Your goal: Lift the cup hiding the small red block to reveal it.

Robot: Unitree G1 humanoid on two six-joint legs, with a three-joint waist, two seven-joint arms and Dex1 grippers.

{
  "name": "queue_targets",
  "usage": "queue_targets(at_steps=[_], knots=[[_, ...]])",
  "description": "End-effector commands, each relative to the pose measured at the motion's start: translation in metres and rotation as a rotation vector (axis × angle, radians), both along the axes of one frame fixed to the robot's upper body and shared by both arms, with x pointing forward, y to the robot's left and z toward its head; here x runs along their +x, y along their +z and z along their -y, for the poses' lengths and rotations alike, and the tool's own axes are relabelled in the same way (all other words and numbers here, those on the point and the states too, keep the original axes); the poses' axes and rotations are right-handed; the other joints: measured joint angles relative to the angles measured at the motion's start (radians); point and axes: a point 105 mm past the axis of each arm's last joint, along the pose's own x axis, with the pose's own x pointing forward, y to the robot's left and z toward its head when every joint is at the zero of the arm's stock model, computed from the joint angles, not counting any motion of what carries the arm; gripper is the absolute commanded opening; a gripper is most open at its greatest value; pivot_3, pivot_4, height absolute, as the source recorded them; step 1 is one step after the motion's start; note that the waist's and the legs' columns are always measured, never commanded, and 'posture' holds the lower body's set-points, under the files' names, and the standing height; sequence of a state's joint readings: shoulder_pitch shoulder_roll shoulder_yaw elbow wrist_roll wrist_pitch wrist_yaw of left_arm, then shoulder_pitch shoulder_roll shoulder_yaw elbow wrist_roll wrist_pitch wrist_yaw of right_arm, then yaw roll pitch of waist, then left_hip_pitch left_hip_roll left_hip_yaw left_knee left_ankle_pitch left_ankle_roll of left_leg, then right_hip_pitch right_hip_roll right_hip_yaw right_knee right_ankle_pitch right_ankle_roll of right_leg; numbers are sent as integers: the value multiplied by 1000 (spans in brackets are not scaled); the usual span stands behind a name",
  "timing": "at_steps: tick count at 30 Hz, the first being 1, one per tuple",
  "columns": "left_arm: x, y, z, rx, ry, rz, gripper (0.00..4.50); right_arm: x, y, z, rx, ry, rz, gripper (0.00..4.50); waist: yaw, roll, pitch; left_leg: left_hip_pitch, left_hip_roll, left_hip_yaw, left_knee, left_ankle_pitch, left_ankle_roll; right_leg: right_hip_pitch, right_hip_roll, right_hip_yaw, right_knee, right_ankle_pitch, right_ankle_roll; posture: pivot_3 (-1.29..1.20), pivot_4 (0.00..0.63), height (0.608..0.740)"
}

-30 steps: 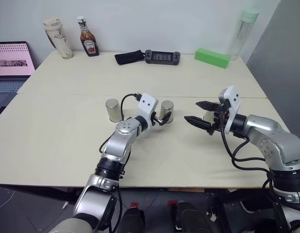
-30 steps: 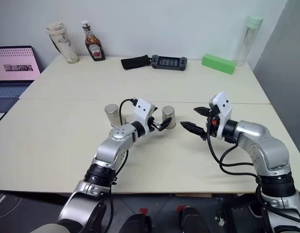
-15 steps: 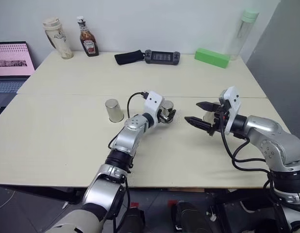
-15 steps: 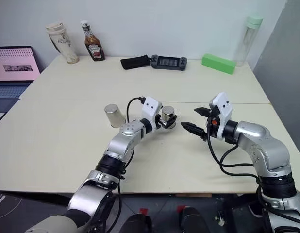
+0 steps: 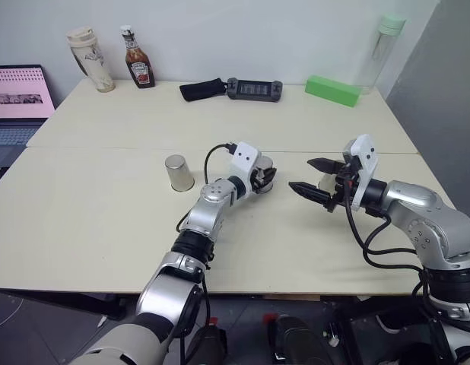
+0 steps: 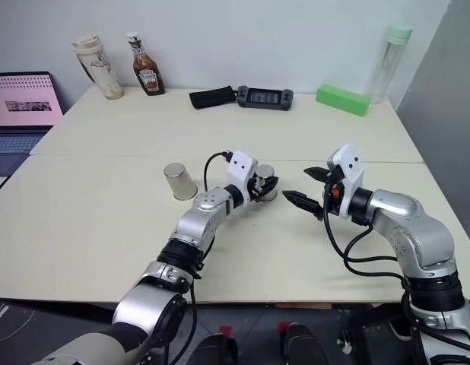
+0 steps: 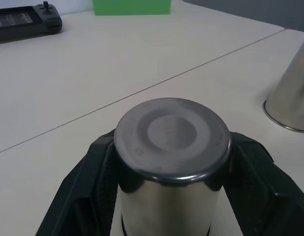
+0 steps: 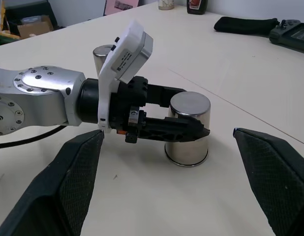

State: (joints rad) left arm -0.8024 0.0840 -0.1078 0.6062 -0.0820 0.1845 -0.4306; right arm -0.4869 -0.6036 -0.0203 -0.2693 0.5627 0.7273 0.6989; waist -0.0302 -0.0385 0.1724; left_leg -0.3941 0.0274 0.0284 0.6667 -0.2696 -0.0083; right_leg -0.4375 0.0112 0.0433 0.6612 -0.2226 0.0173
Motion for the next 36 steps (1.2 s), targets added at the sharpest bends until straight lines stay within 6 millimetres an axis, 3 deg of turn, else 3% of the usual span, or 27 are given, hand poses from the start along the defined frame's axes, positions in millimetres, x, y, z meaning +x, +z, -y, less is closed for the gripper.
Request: queue_targets(at_steps=[1, 7, 9, 19, 30, 36], knots=[[-2, 26, -8, -23, -12, 80, 2634, -4, 14, -1, 17, 13, 58, 4500, 0, 0, 0, 0, 0, 0, 0, 0, 0, 0, 0, 0, 0, 0, 0, 0, 150, 740], [-15, 64, -26, -42, -14, 154, 2631, -5, 10, -1, 13, 15, 46, 4500, 1, 0, 0, -1, 1, -1, 0, 0, 0, -1, 0, 0, 0, 0, 0, 0, 150, 740], [-22, 67, -31, -27, -21, 152, 2631, -6, 9, -1, 13, 16, 43, 4500, 1, 0, 0, -1, 0, -1, 0, 0, 0, -1, 0, 0, 0, 0, 0, 0, 150, 740], [-41, 51, -77, 6, 98, 92, 2631, -7, 3, -1, 3, 21, 21, 4500, 1, 0, 0, 0, 1, -1, 1, 0, 0, -1, 0, 0, 2, 0, 0, 0, 150, 740], [-46, 14, -77, 31, 87, -16, 2631, -5, 0, -4, -8, 29, 15, 4500, 1, 0, 0, 0, 1, -1, 2, 0, 0, 0, -1, 1, 1, 0, 0, 0, 150, 740], [-41, 4, -79, -11, 119, -19, 2631, -6, -1, -4, -11, 28, 12, 4500, 1, 0, 0, 0, 1, -1, 2, 0, 0, 0, -1, 1, 2, 0, 0, 0, 150, 740]])
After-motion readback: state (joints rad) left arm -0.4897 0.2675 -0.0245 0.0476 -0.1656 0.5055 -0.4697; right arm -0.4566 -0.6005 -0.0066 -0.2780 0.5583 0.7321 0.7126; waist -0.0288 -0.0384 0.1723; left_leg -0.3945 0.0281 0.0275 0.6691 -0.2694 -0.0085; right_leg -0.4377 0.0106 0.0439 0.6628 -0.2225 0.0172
